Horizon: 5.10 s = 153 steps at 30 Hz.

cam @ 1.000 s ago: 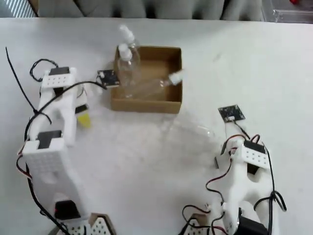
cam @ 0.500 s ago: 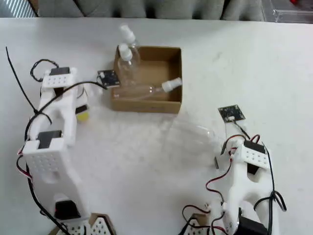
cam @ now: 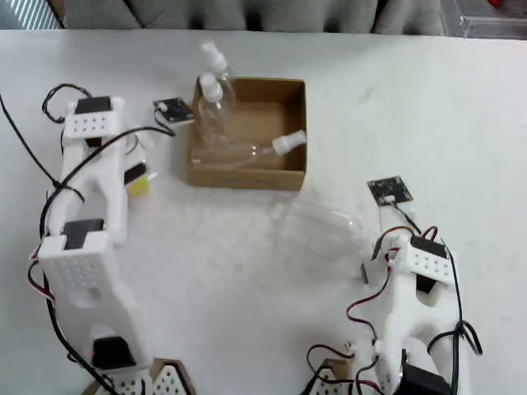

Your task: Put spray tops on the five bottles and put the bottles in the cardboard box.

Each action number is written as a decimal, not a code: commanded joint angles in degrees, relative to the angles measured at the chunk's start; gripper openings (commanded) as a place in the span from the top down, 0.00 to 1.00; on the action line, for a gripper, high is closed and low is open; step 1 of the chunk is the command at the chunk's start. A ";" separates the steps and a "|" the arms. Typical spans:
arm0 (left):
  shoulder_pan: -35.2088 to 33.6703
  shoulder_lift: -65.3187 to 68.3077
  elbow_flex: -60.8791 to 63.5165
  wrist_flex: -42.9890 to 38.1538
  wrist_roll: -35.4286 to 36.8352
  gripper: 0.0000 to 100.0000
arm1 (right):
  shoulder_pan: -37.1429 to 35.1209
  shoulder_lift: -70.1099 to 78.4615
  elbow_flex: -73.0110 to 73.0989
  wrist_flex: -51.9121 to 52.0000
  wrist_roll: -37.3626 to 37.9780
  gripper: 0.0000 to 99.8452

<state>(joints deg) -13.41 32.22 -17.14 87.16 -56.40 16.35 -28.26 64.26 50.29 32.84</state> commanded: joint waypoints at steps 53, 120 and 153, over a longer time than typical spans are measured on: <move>14.73 -73.80 66.02 -34.29 64.00 0.97 | 12.26 -0.84 -17.76 3.03 2.55 0.98; -6.02 -73.36 81.32 -49.93 63.47 0.71 | -35.65 17.36 -57.32 12.09 -50.11 0.91; -5.58 -73.36 81.41 -49.93 57.85 0.71 | -32.40 28.35 -59.52 4.88 -44.40 0.76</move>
<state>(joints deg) -18.86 -39.96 64.62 38.37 2.33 -16.35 2.24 5.54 53.63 -13.67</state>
